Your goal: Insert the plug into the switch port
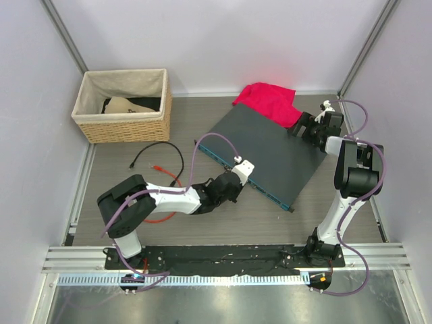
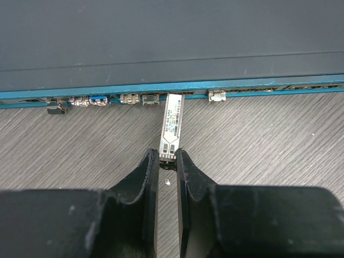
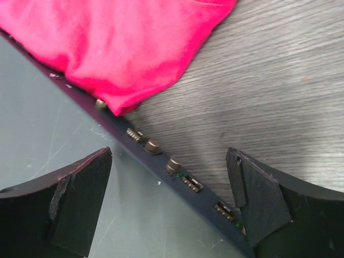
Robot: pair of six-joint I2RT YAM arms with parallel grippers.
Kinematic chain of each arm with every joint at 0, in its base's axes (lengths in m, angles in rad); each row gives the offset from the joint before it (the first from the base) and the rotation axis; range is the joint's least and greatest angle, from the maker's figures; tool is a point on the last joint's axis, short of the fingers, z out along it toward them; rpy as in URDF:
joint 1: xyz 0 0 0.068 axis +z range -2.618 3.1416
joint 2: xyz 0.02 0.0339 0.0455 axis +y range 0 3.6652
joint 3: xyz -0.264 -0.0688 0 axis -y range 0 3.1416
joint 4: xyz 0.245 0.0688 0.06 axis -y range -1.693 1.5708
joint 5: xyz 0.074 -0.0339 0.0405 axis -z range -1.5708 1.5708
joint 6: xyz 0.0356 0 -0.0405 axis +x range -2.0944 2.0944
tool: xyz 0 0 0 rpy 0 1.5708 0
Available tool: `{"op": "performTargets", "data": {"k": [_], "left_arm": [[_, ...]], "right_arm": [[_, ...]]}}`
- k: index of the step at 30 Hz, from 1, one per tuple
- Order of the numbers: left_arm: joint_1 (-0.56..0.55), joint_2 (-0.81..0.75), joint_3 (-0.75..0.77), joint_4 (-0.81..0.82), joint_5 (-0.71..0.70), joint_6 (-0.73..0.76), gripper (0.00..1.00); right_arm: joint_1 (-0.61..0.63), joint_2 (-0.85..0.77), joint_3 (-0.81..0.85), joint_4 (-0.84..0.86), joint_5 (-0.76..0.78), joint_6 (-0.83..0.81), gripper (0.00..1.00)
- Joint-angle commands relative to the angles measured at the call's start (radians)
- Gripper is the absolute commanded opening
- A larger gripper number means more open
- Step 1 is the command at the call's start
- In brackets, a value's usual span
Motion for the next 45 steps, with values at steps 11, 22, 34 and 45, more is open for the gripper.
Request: {"op": "performTargets", "data": {"k": [11,22,34,45], "left_arm": [[-0.028,0.027,0.083,0.021,-0.046,-0.025,0.00],[-0.032,0.041,0.103,0.021,-0.074,-0.048,0.00],[-0.032,0.034,0.101,0.018,-0.190,-0.090,0.00],[-0.037,0.072,0.129,0.053,-0.151,-0.120,0.00]], "right_arm": [[-0.001,-0.002,0.031,0.018,-0.055,0.006,0.96],[-0.001,-0.006,0.025,0.019,-0.056,0.006,0.96],[0.001,-0.006,0.025,0.021,-0.057,0.005,0.95],[-0.001,-0.008,0.025,0.019,-0.060,0.005,0.95]]}}
